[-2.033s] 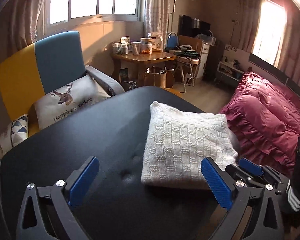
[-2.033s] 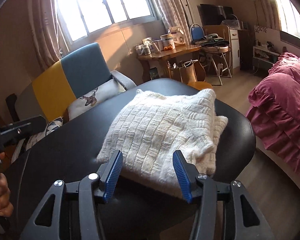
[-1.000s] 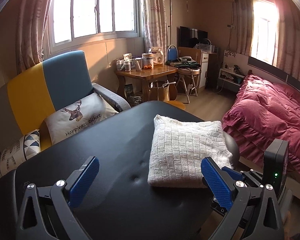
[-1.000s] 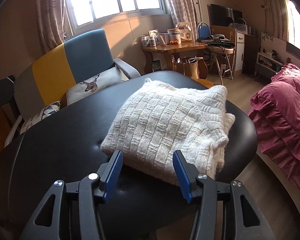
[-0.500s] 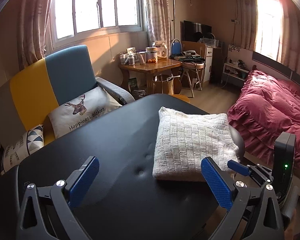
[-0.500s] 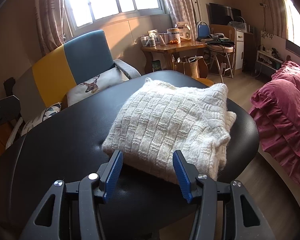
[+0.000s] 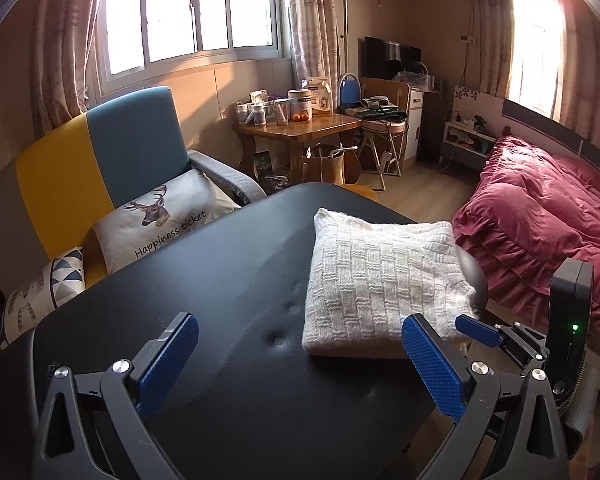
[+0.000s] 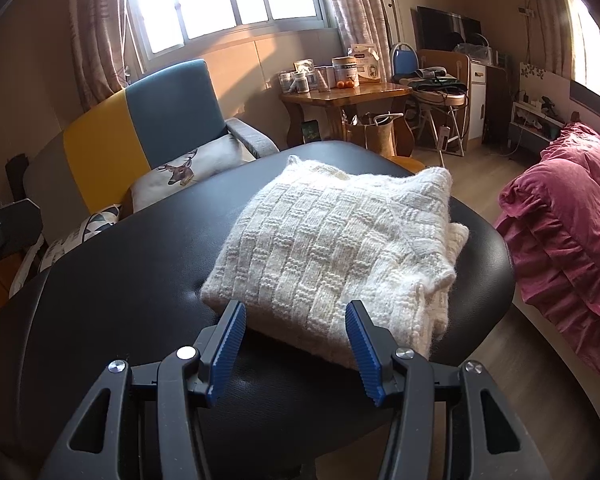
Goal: Fold clothes
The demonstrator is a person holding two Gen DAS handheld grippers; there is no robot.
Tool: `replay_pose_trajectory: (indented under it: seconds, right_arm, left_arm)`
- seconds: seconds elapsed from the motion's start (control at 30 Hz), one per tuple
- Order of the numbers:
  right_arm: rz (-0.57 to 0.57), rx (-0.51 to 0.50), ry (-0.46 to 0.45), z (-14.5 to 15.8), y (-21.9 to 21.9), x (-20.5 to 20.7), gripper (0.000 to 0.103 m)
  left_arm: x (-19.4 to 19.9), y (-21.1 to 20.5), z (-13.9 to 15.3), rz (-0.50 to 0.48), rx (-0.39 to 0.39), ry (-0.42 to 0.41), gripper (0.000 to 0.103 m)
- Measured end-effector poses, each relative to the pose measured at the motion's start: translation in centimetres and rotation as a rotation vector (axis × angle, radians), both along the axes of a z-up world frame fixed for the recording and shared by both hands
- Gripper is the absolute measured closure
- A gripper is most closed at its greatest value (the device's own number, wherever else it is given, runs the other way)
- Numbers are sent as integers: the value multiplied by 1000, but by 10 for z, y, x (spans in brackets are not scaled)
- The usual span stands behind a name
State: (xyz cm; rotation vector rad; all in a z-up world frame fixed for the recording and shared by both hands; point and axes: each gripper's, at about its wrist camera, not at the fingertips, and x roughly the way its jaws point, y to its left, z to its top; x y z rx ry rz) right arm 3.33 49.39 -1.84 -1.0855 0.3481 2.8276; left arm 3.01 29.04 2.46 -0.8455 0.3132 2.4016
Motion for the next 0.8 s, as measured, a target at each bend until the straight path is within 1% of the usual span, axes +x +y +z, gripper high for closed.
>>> replay_pose_trajectory:
  seconds: [0.5, 0.63, 0.8]
  right_arm:
    - [-4, 12, 15, 7, 1, 1, 50]
    - [-2, 15, 19, 8, 1, 1, 50]
    - [1, 17, 14, 7, -1, 2, 50]
  left_arm:
    - [9, 6, 7, -35, 7, 19, 0]
    - [12, 7, 9, -45, 4, 36, 0]
    - [12, 8, 8, -43, 3, 22, 0]
